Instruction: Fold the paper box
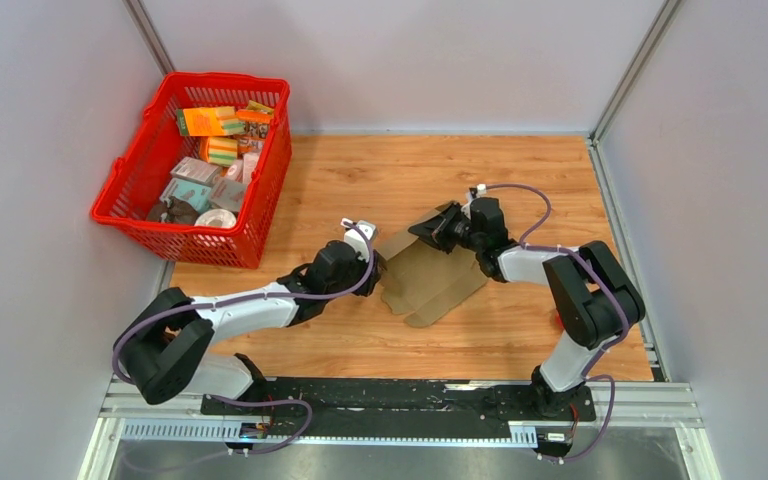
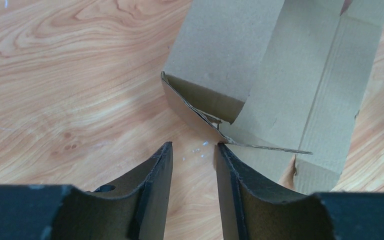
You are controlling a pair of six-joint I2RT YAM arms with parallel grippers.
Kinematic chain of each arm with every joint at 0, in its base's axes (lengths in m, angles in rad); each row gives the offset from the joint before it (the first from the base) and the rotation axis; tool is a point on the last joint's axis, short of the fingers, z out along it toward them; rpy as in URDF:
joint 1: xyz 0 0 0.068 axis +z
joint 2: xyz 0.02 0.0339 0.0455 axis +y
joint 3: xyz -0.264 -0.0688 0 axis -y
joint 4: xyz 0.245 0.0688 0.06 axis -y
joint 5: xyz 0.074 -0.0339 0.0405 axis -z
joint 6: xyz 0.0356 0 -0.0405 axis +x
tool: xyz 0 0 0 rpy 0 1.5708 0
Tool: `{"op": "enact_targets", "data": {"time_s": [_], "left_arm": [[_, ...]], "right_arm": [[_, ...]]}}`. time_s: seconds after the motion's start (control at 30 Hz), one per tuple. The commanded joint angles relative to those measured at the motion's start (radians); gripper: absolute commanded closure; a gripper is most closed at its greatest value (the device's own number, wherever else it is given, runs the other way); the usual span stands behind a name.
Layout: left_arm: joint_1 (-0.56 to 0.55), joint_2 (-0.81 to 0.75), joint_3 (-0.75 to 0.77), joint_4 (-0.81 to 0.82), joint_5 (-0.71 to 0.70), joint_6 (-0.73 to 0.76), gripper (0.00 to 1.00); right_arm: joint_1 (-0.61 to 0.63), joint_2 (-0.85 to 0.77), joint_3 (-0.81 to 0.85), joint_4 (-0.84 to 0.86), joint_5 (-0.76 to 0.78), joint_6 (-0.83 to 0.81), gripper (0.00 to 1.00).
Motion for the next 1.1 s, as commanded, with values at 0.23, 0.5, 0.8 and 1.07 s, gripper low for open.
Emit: {"op": "enact_targets", "data": {"time_s": [0.23, 0.5, 0.8, 1.07], "left_arm": [[-0.09, 0.07, 0.016, 0.151, -0.104, -0.015, 0.51], [-0.159, 0.107, 0.05, 0.169, -0.287, -0.018, 0.48], [-0.202, 0.224, 0.134, 0.171, -0.479, -0.054, 0.48], [-0.234, 0.288, 0.21, 0.137, -0.658, -0.074, 0.56]], "right_arm": [[-0.027, 0.034, -0.054, 0.057, 0.025, -0.069, 0.97], [-0.036, 0.038, -0.076, 0.1, 0.028, -0.031, 0.99], [-0.036, 0.043, -0.097, 0.14, 0.014, 0.049, 1.0], [-0.033, 0.032, -0.114, 0.133, 0.018, 0.102, 1.0]]}}
